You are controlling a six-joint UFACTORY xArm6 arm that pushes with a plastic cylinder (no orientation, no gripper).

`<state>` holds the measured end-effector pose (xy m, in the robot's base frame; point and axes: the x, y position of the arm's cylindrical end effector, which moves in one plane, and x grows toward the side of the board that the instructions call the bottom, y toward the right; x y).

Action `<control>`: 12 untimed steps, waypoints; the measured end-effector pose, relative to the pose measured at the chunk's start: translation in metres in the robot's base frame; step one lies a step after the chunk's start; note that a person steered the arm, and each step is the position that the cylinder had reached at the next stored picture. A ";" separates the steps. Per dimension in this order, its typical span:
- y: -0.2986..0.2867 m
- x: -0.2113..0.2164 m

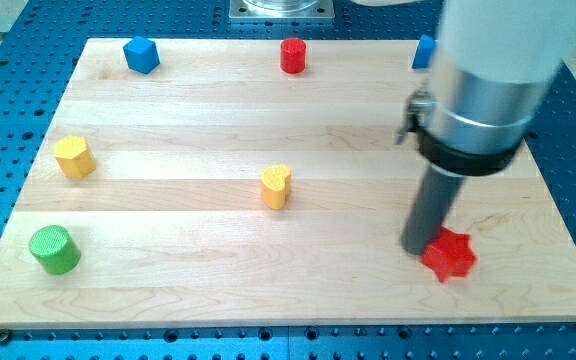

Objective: Adjust the red star and the heart in a line with the green circle at the bottom

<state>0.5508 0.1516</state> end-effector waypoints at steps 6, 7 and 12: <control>-0.151 -0.123; -0.188 -0.104; -0.142 -0.056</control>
<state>0.4952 0.0098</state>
